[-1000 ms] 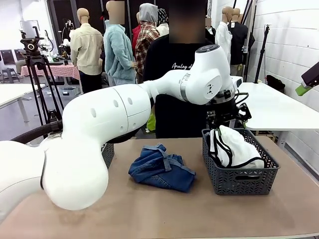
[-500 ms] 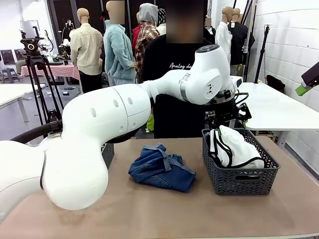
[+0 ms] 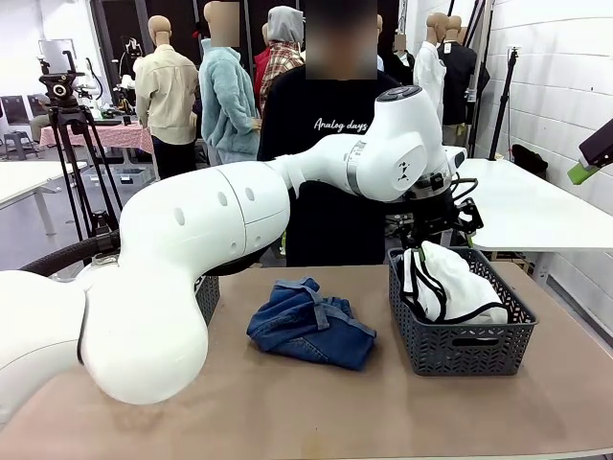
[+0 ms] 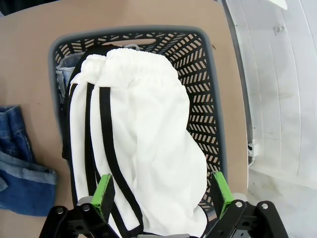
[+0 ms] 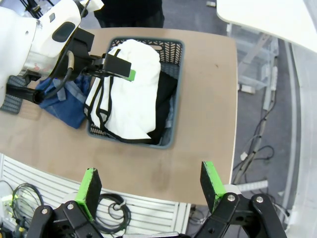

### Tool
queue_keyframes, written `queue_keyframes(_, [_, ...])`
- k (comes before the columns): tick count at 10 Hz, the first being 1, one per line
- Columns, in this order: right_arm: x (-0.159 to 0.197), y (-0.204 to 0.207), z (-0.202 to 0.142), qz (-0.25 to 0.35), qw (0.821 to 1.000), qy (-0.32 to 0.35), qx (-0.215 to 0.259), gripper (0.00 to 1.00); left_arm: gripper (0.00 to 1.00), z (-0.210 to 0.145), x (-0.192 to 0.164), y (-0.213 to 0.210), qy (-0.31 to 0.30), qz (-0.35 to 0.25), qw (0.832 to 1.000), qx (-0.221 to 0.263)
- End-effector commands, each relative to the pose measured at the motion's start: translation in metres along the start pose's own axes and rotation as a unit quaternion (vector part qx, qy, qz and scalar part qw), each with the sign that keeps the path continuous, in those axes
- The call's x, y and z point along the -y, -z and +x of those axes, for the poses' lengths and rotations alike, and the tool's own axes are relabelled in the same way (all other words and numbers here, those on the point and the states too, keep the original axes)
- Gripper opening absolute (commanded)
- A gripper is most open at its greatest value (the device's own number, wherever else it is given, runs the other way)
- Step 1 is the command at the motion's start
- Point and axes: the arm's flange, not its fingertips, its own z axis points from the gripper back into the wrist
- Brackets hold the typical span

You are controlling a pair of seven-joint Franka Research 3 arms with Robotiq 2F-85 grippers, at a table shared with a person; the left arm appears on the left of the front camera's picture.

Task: Sort the tops and bottoms.
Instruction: Lift clothes from the center of the table with your right hand.

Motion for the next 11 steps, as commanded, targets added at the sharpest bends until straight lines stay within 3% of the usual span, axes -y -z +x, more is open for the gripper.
queue_keyframes(1, [0.0, 0.002, 0.0, -0.002, 1.0, 0.001, 0.002, 1.0, 1.0, 0.0, 0.0, 0.0, 0.0, 0.0, 1.0, 0.0])
queue_keyframes(3, [0.0, 0.002, 0.0, -0.002, 1.0, 0.001, 0.002, 1.0, 1.0, -0.009, -0.011, -0.039, 0.1, 0.087, 0.991, -0.034])
queue_keyframes(5, [0.0, 0.002, 0.0, -0.002, 1.0, 0.001, 0.002, 1.0, 1.0, -0.03, -0.022, -0.084, 0.144, 0.14, 0.979, -0.033])
queue_keyframes(6, [0.0, 0.002, 0.0, -0.002, 1.0, 0.001, 0.002, 1.0, 1.0, -0.045, -0.031, -0.106, 0.142, 0.176, 0.973, -0.034])
queue_keyframes(8, [0.0, 0.002, 0.0, -0.002, 1.0, 0.001, 0.002, 1.0, 1.0, -0.077, -0.061, -0.147, 0.128, 0.192, 0.971, -0.059])
queue_keyframes(9, [0.0, 0.002, 0.0, -0.002, 1.0, 0.001, 0.002, 1.0, 1.0, -0.089, -0.076, -0.157, 0.126, 0.197, 0.968, -0.096])
queue_keyframes(11, [0.0, 0.002, 0.0, -0.002, 1.0, 0.001, 0.002, 1.0, 1.0, -0.109, -0.117, -0.171, 0.059, 0.246, 0.953, -0.166])
